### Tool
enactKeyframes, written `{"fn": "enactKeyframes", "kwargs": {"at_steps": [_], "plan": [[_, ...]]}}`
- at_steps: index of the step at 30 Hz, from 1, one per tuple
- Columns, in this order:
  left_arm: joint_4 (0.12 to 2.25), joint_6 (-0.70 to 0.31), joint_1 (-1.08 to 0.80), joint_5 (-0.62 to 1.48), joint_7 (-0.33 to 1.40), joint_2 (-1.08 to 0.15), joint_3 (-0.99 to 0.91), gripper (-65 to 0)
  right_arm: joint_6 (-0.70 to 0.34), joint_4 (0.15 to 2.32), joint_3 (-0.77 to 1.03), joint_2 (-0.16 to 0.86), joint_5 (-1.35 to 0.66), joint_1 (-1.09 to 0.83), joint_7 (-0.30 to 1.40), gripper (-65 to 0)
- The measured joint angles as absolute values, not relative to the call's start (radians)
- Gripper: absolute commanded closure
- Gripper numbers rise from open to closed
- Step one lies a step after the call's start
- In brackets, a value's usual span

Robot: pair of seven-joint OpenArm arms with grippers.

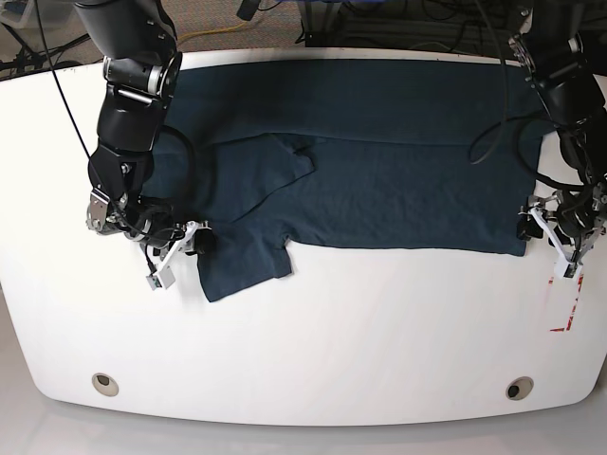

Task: Fold the T-shirt properly
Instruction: 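Move both grippers along the shirt sides and grasp the hem corners, then lift the hem with both grippers and fold it over toward the collar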

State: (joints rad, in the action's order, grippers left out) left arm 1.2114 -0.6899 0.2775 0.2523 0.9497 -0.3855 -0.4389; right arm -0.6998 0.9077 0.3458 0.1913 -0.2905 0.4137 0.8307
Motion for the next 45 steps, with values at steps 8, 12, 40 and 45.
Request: {"fn": "enactKeyframes", "kwargs": {"at_steps": [8,12,40,45], "plan": [[1.106,-0.488,0.314,0.255,0.844,-0.385,-0.439,-57.4,-0.699,0.906,0.345,0.192,-0.273,0.413,0.822,0.0],[1.068,-0.442,0.316,0.25,0.8,-0.374,-0.382,-58.3,-0.699,0.906,0.345,0.194,-0.273,0.412,0.822,0.0],[0.81,-0.445,0.41,0.262,0.667,-0.366,-0.315,0.0,-0.698,0.902,0.344,0.192,-0.265,0.43,0.834,0.0],[0.847,-0.445,0.402,0.257,0.693,-0.361,-0.313,0.0,-0.696,0.899,0.341,0.194,-0.249,0.449,0.842,0.0]]}}
